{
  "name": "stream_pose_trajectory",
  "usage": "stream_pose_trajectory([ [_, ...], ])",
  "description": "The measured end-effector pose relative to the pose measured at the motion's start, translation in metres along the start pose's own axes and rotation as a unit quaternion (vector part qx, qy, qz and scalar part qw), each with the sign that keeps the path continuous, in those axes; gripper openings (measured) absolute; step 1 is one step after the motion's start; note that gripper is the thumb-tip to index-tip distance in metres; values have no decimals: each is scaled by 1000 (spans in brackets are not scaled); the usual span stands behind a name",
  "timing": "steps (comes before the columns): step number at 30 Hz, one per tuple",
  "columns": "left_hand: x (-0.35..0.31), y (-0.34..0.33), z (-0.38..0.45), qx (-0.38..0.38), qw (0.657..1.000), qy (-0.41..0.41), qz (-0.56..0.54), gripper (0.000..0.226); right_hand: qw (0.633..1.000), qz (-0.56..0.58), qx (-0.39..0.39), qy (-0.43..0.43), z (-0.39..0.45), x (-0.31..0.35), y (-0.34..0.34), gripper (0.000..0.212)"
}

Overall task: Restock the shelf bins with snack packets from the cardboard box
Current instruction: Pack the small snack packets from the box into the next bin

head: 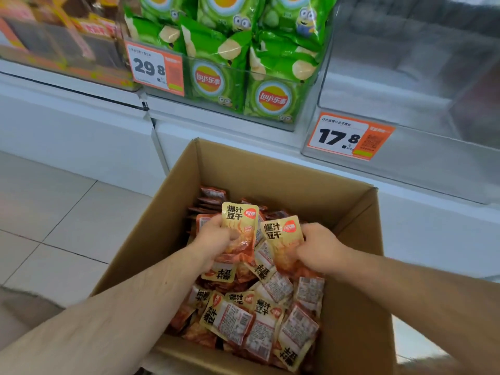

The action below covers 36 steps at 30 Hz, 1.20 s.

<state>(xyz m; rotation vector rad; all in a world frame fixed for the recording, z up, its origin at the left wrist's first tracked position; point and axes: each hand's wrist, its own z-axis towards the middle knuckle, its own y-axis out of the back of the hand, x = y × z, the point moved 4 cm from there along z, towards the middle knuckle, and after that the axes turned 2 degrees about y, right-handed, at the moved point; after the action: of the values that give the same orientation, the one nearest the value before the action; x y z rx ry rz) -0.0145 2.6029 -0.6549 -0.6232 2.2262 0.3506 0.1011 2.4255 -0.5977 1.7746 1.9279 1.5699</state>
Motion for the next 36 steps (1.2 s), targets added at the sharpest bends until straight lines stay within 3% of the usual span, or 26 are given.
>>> stream_pose_trajectory([
  [2, -14, -15, -14, 36, 999, -30, -11, 31, 986, 166, 7, 6, -21, 11, 25, 18],
  [4, -31, -34, -30, 74, 996, -56, -17, 33, 970, 240, 13, 29, -31, 22, 41, 22],
  [8, -58, -52, -56, 96, 988, -71, -95, 37, 957, 288, -13, 27, -33, 34, 51, 23],
  [11, -76, -54, -70, 113, 982, -89, -124, 33, 951, 305, -49, 11, -35, 38, 51, 38],
  [13, -90, -57, -80, 130, 978, -143, -78, 30, 947, 317, -55, 21, -43, 43, 58, 41],
  [15, -106, -60, -90, 120, 968, -221, 8, 27, 949, 305, -56, 61, -53, 52, 70, 28],
  [19, -141, -65, -109, 108, 934, -321, 114, 47, 948, 272, -86, 143, -71, 71, 105, 20],
  [21, -157, -67, -116, 94, 926, -340, 132, 59, 940, 286, -97, 160, -77, 78, 120, 18],
  [26, -193, -73, -125, 96, 914, -361, 161, 46, 922, 365, -59, 115, -84, 84, 154, 9],
  [29, -226, -68, -126, 12, 909, -401, 117, 35, 920, 381, -35, 83, -80, 83, 184, 12],
  [33, -276, -66, -115, -159, 838, -496, 160, 2, 907, 417, -47, 33, -71, 81, 231, 13],
  [36, -302, -80, -96, -191, 792, -520, 255, 27, 911, 401, -94, -1, -39, 74, 265, 22],
])
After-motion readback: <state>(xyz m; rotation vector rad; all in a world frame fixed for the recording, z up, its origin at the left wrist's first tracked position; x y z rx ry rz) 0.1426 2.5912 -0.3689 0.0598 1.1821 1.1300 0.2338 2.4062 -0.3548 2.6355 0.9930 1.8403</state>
